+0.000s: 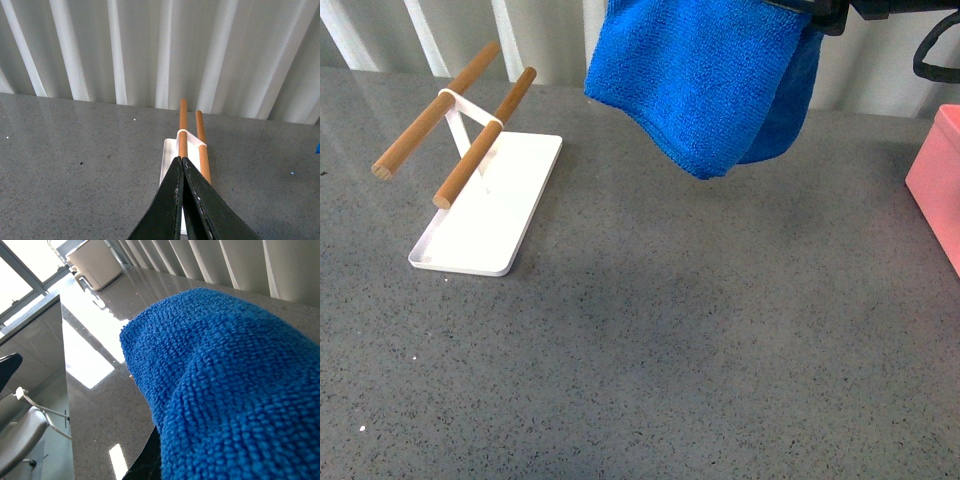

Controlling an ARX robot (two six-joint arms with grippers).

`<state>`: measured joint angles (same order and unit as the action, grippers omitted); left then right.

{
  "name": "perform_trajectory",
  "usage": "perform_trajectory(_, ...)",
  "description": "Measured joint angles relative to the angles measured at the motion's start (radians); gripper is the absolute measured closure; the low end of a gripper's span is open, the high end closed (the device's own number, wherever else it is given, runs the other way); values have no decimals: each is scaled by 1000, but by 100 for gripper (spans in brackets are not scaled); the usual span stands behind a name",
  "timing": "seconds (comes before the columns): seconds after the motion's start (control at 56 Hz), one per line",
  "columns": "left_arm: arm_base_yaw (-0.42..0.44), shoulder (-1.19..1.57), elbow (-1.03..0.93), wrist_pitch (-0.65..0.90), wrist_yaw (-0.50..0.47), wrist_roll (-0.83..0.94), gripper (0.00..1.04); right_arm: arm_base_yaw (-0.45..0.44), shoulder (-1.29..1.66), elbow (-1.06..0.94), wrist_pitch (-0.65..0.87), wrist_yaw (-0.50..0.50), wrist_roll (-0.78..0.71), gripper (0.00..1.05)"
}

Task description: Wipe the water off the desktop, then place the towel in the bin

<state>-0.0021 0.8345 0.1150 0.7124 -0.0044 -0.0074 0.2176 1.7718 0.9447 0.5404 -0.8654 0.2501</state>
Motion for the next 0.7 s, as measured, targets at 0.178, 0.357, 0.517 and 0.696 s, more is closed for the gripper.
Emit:
perform_trajectory(0.178,0,-101,-40,-62,2,0,101,0,-2,-1,-5,7,-4,100)
perform_trajectory(0.357,0,-183,-75,-109,2,0,101,0,-8,-2,-5,10,-3,100)
perform_trajectory(0.517,0,-251,-93,-142,4,0,101,0,-16,-2,-8,19,-4,100)
perform_trajectory(0.696,0,-359,-93,-238,4,0,101,0,-18,-8,-13,26,-5,100)
